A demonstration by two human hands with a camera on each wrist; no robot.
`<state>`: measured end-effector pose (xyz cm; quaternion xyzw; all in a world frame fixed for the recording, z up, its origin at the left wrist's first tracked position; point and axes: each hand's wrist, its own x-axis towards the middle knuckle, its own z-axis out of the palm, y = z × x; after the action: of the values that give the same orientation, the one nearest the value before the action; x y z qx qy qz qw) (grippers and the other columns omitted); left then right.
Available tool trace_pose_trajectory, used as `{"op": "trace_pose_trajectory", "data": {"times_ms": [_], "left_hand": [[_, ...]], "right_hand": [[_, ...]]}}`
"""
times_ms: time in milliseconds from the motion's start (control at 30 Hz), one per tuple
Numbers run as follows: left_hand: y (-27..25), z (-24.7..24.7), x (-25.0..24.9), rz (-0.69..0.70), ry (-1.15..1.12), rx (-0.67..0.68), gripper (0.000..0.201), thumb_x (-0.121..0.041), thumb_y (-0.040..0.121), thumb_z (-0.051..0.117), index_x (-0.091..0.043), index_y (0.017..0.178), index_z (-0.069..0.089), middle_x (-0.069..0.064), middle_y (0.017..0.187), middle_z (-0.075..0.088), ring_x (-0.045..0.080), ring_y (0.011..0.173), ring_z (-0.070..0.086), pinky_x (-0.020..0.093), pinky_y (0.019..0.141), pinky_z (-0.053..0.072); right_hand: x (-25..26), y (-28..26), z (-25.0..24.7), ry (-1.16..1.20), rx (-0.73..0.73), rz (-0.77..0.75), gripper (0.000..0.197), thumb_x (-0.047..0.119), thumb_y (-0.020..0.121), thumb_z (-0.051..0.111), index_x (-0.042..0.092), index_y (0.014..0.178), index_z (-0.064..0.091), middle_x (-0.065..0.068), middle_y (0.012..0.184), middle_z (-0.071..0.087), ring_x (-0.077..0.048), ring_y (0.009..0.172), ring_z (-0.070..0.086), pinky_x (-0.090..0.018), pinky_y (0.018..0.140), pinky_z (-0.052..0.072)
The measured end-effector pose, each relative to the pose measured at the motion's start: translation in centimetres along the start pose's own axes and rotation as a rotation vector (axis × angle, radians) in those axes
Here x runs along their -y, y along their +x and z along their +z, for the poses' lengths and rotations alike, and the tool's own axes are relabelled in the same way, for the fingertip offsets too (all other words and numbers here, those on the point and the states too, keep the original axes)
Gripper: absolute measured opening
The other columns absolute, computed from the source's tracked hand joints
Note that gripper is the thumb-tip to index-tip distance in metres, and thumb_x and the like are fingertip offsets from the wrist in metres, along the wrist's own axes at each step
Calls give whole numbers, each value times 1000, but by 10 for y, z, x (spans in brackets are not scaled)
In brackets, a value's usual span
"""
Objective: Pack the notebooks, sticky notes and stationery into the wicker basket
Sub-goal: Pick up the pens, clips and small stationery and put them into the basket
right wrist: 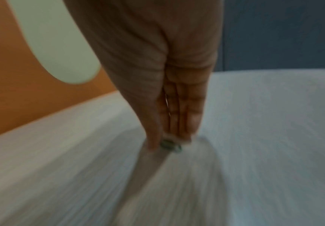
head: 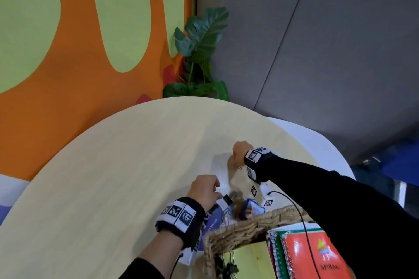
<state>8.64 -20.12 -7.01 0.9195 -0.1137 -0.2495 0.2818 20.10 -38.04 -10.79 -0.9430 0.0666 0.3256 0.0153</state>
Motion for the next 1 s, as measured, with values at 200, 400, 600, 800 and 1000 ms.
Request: {"op": "trace_pose_trajectory", "data": {"times_ms": [200,400,600,800,1000], "left_hand": [[11,17,-6,25,17,39,35,-23,77,76,-8,106,63,8,108,66,23,94,63,25,75,45],[15,24,-17,53,104,48,21,-22,82,65,-8,97,61,10,107,64,29,95,63,25,68,42],[18,15,-25,36,158,118,28,-20,76,69,-2,97,69,14,101,70,29,92,67,32,78,54],[8,-3,-25,67,93,-26,35,-29,70,73,-10,99,72,8,105,71,26,99,64,27,79,48],[-38,-50,-39,85,-33,-189,27,-26,71,72,-12,94,76,6,95,75,21,93,66,24,81,48]], "right_hand": [[21,-29,-17,14,9,-44,36,2,70,74,11,51,44,-5,54,52,-25,60,57,-28,59,47],[20,-36,-27,-86,42,-88,21,9,63,83,-4,69,68,-14,74,72,-23,54,57,-34,58,57],[19,-125,-82,92,-163,-268,11,16,80,71,9,74,66,-7,76,70,-20,70,60,-24,61,48],[0,-238,-47,267,-209,-469,7,16,77,73,14,83,72,3,68,67,-9,62,56,-25,65,46],[3,-284,47,229,52,-486,6,12,76,70,12,81,73,-5,83,74,-10,69,55,-23,59,40]]}}
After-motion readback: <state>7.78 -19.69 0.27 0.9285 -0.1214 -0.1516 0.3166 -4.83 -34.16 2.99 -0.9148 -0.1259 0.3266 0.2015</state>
